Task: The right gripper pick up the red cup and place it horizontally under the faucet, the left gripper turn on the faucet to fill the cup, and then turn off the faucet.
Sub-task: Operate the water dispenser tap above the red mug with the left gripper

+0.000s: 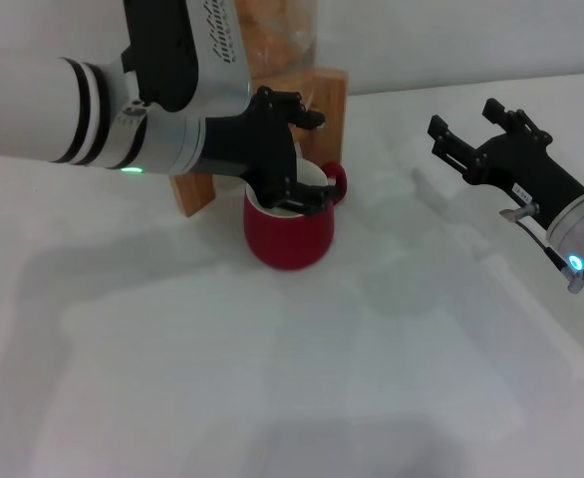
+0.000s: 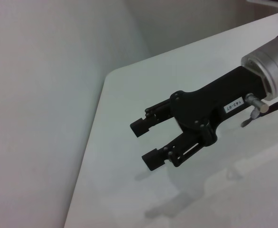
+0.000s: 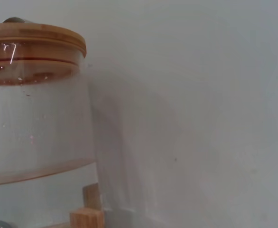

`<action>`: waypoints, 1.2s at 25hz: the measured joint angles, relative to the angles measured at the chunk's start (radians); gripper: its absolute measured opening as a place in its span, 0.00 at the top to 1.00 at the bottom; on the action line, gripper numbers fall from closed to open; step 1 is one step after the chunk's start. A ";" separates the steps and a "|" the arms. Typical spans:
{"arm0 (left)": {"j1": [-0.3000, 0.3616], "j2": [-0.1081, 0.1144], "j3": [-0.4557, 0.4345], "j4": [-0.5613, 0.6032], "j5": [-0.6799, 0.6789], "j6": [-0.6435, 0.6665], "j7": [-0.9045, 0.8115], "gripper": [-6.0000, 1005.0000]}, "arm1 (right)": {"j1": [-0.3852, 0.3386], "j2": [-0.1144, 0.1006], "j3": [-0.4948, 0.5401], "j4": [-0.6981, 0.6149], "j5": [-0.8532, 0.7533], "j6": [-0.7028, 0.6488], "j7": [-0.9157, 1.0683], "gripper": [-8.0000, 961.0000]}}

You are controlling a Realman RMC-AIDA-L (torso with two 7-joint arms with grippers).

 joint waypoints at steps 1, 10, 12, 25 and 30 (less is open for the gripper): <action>-0.002 0.000 0.000 -0.003 0.000 0.003 0.001 0.16 | 0.000 0.000 0.000 0.000 0.000 0.000 0.000 0.12; -0.011 0.000 0.003 -0.019 0.000 0.020 0.009 0.16 | -0.001 0.000 0.000 0.000 0.000 -0.002 0.000 0.12; -0.012 0.000 0.004 -0.020 0.001 0.021 0.010 0.16 | -0.001 0.000 0.000 0.000 0.000 -0.002 0.000 0.12; -0.022 -0.001 0.005 -0.038 -0.001 0.047 0.020 0.16 | -0.001 -0.001 0.002 0.000 0.002 -0.002 0.000 0.12; -0.023 -0.002 0.005 -0.045 -0.003 0.059 0.030 0.16 | -0.002 -0.002 0.002 0.000 0.002 -0.002 0.000 0.12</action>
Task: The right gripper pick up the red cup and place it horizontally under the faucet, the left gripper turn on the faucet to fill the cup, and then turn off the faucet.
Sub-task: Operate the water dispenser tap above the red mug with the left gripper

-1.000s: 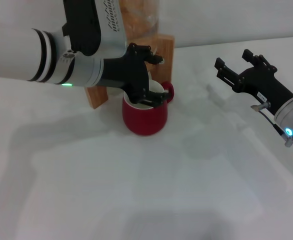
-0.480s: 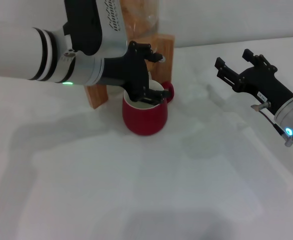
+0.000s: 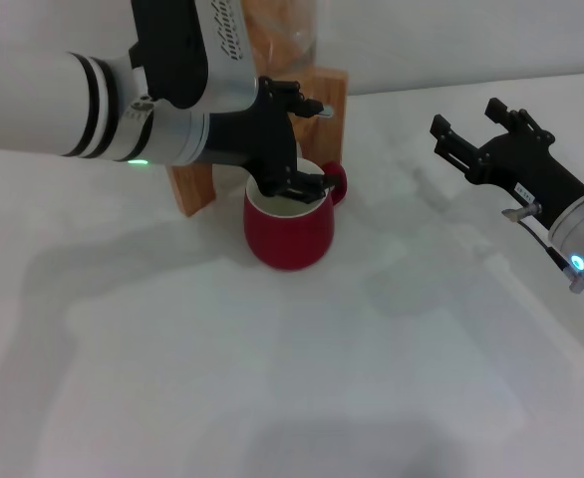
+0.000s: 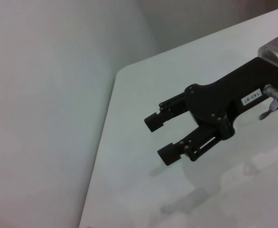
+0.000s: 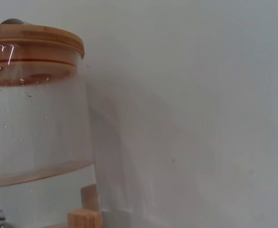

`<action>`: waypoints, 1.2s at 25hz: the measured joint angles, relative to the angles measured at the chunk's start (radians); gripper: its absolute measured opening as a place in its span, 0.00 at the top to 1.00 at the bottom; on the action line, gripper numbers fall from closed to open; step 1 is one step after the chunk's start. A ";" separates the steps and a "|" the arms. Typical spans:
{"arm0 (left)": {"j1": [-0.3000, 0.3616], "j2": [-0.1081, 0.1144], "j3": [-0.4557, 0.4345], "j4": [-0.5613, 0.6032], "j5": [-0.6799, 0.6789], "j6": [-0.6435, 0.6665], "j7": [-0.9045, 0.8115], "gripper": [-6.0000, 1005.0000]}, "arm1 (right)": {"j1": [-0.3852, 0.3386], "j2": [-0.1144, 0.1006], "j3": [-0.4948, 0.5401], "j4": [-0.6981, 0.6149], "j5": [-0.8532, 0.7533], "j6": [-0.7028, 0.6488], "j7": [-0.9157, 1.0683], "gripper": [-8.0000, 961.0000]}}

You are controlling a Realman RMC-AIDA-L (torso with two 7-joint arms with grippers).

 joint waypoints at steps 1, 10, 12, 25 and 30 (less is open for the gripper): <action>0.000 0.000 0.000 -0.001 -0.001 0.001 0.001 0.16 | 0.000 0.000 0.000 0.000 0.000 0.000 0.000 0.12; 0.011 0.000 0.021 0.023 -0.026 -0.006 -0.001 0.16 | 0.000 0.000 0.000 0.001 0.000 -0.003 0.002 0.12; 0.014 0.000 0.023 0.028 -0.028 -0.004 -0.002 0.16 | -0.003 0.000 0.000 0.001 0.000 -0.008 0.002 0.12; -0.006 0.000 0.033 0.007 -0.033 -0.004 0.007 0.16 | -0.005 0.000 0.005 0.000 0.000 -0.018 0.002 0.12; 0.002 0.000 0.038 0.016 -0.035 -0.005 0.003 0.16 | -0.005 0.000 0.007 0.000 0.000 -0.018 0.002 0.12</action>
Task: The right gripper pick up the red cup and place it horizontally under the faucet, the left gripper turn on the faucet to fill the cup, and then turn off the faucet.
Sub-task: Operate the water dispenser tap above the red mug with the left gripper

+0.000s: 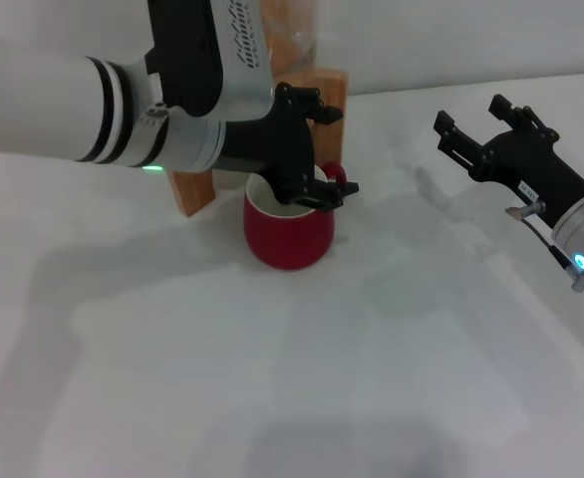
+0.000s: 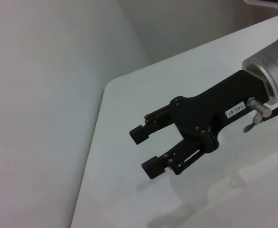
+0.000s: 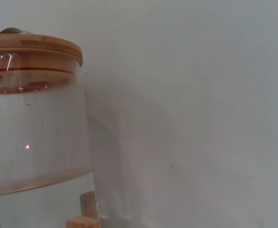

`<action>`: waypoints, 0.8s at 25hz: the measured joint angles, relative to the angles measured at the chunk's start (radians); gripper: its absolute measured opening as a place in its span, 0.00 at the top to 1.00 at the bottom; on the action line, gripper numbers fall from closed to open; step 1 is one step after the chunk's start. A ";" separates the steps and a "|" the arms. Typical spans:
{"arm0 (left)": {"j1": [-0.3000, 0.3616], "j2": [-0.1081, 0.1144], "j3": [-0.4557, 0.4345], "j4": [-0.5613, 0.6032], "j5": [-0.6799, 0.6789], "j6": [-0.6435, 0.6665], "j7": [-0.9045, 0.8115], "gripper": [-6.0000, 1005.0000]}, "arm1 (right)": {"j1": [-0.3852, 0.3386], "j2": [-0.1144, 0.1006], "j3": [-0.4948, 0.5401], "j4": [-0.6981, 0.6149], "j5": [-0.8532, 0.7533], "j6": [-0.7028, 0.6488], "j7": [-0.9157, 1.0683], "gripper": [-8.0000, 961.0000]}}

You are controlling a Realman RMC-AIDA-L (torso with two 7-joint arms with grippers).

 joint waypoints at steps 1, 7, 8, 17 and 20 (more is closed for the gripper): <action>0.002 0.000 0.000 0.000 0.000 0.000 0.000 0.16 | 0.000 0.000 0.000 0.000 0.000 0.000 0.000 0.12; 0.007 0.001 -0.002 -0.009 0.001 0.005 0.001 0.16 | -0.001 0.000 0.001 0.000 0.000 0.000 0.000 0.12; 0.007 0.001 -0.002 -0.011 0.002 0.006 0.002 0.16 | -0.001 0.000 0.001 0.000 0.000 0.000 -0.001 0.12; -0.011 0.001 -0.006 -0.038 0.000 0.015 0.020 0.16 | -0.002 0.000 0.001 0.000 0.000 0.000 -0.003 0.12; -0.019 0.001 -0.006 -0.046 0.000 0.022 0.024 0.16 | -0.002 0.000 0.001 0.001 0.000 0.000 -0.002 0.12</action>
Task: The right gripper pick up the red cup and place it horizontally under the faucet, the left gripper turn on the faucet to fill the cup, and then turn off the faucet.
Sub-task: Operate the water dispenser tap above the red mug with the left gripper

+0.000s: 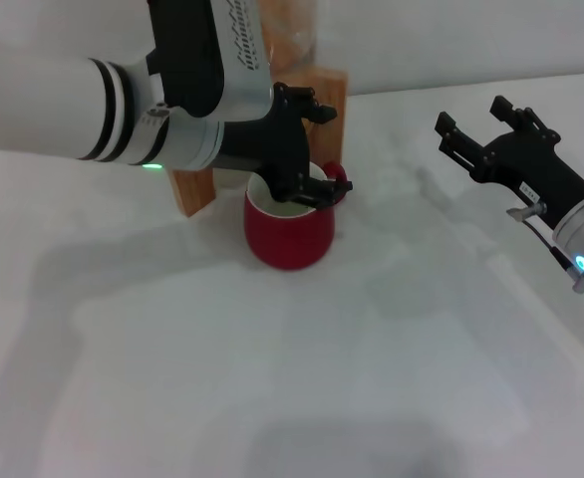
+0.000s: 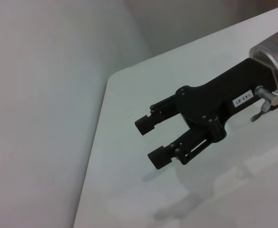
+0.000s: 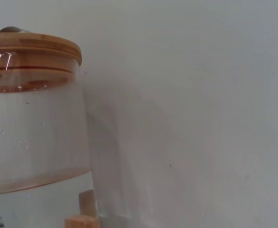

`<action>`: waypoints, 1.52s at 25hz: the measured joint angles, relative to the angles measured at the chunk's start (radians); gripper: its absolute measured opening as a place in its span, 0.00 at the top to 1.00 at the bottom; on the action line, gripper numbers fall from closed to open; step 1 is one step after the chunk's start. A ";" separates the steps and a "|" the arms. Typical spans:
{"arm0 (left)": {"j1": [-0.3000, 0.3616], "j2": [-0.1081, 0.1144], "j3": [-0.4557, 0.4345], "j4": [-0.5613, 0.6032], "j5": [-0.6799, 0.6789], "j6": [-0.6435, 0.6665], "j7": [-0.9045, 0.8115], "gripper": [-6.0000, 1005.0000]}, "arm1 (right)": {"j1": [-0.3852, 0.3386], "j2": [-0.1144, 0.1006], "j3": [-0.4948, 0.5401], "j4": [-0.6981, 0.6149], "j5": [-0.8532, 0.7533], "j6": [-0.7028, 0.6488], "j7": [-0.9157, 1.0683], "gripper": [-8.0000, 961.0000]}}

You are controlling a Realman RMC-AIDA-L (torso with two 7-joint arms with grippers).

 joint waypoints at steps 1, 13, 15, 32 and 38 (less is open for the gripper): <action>-0.004 0.000 0.001 -0.003 0.000 0.002 0.001 0.16 | 0.000 0.000 0.000 0.000 0.000 0.000 0.000 0.12; -0.020 -0.002 0.004 -0.023 -0.002 0.022 0.013 0.16 | -0.001 0.001 0.000 0.000 0.000 0.000 0.002 0.12; -0.020 -0.002 0.003 -0.023 -0.002 0.023 0.013 0.16 | -0.001 0.001 0.000 0.000 0.000 -0.001 0.003 0.12; -0.022 0.000 0.004 -0.031 -0.003 0.056 0.013 0.16 | -0.001 0.000 -0.002 -0.001 -0.002 -0.007 0.003 0.12; -0.027 0.000 0.004 -0.041 0.004 0.064 0.013 0.16 | -0.001 0.000 -0.003 -0.001 -0.002 -0.008 0.003 0.12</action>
